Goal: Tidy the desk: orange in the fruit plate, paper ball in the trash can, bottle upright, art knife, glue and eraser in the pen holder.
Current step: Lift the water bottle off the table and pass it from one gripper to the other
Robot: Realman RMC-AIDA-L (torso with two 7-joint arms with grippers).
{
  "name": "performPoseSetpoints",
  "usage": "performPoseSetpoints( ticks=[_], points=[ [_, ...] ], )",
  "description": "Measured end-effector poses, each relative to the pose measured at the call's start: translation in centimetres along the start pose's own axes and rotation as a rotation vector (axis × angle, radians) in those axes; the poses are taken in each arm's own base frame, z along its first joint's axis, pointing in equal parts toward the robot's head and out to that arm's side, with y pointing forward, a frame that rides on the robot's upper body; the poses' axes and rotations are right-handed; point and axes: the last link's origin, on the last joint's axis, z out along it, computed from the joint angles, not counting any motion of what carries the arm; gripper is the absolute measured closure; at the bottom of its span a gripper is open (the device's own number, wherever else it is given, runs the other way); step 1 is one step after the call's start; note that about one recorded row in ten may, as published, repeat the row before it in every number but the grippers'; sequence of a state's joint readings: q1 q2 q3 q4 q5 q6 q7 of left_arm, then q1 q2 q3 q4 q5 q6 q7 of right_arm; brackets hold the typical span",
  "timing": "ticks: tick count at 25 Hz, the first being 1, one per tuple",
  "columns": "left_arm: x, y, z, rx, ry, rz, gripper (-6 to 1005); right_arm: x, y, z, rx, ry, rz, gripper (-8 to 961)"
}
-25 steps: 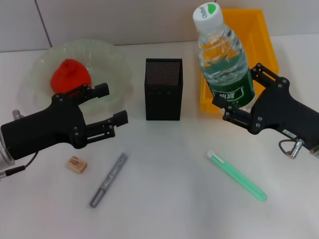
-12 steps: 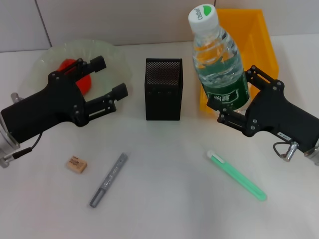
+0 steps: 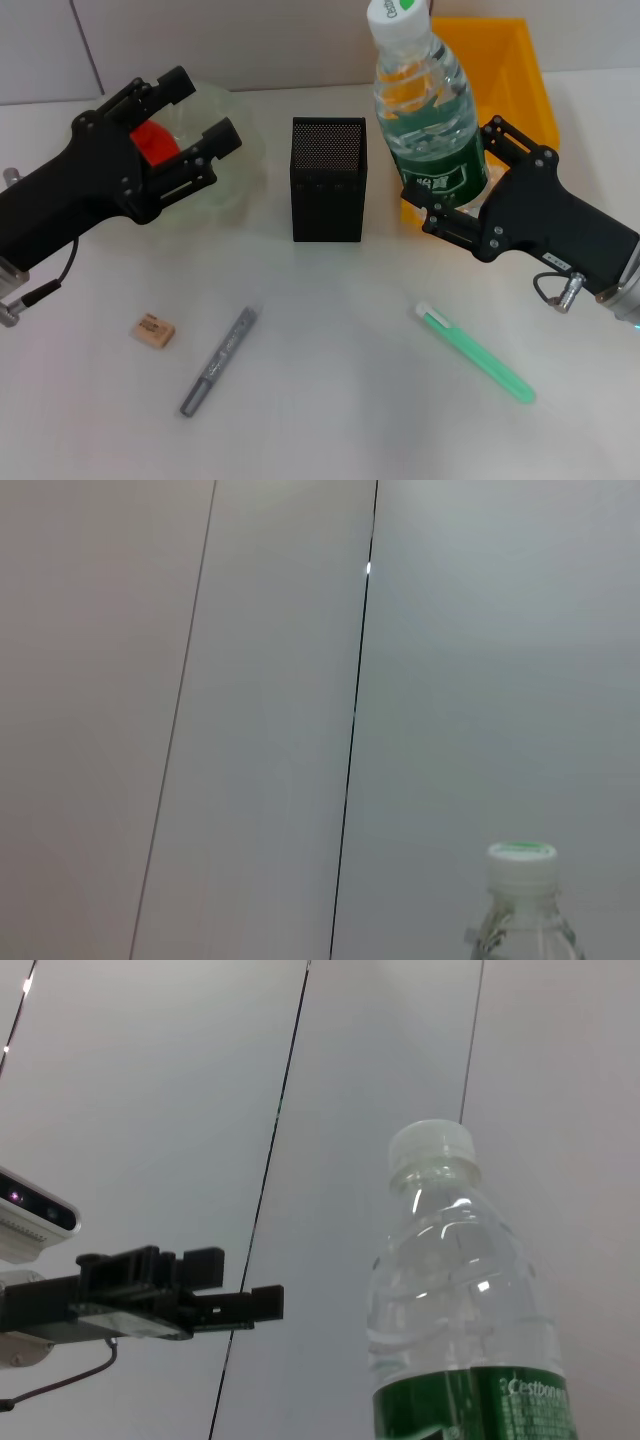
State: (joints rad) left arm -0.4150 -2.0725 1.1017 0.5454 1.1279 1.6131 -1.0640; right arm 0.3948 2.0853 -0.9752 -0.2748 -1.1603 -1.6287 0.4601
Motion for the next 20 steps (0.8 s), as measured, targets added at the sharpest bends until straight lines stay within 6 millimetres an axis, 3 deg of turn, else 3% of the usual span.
performPoseSetpoints(
  ticks=[20],
  points=[
    [0.1, 1.2, 2.7, -0.093, 0.101, -0.069, 232, 0.1, 0.0, 2.1, -0.038, -0.007, -0.002, 183]
  ],
)
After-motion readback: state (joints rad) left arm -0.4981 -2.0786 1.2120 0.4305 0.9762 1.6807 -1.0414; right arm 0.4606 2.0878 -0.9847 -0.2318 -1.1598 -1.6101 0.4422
